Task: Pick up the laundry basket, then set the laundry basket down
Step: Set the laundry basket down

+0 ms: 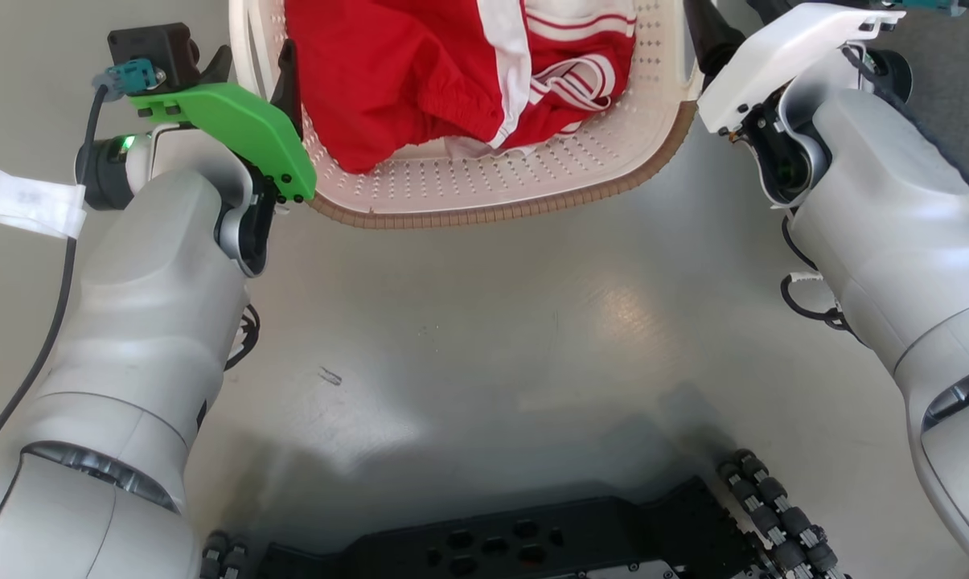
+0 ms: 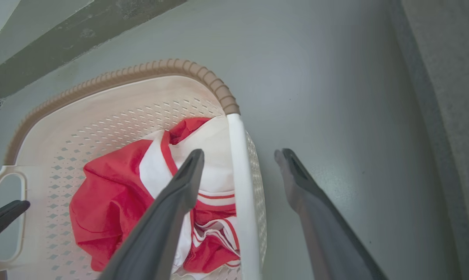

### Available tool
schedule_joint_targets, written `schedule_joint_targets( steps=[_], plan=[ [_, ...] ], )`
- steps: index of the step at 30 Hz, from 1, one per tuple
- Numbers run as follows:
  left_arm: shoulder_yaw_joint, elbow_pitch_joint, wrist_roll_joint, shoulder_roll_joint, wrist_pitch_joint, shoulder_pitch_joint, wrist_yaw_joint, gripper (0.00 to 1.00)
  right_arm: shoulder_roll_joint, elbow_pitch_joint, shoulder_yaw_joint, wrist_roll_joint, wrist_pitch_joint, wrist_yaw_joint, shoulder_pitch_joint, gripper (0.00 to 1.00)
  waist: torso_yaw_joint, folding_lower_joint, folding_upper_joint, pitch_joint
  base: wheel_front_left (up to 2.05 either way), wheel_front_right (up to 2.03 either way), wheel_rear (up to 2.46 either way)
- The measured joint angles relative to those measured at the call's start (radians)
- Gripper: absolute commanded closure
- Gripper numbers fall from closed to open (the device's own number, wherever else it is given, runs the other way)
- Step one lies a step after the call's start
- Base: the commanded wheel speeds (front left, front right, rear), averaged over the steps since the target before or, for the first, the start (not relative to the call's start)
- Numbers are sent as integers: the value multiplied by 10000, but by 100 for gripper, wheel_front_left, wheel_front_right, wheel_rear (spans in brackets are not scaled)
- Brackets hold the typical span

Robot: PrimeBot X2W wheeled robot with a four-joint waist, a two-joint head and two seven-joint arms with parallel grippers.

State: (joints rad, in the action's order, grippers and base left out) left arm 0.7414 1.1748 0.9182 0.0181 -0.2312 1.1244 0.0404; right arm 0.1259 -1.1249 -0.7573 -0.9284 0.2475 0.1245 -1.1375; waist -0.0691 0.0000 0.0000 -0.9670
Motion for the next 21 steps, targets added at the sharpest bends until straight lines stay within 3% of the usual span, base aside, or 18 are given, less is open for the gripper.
schedule_joint_targets(
  steps=[21],
  plan=[
    [104, 151, 63, 2, -157, -1046, 222, 0, 2, 69, 140, 583, 44, 0, 1257, 0, 73, 0, 0, 1882, 0, 0, 0]
  ],
)
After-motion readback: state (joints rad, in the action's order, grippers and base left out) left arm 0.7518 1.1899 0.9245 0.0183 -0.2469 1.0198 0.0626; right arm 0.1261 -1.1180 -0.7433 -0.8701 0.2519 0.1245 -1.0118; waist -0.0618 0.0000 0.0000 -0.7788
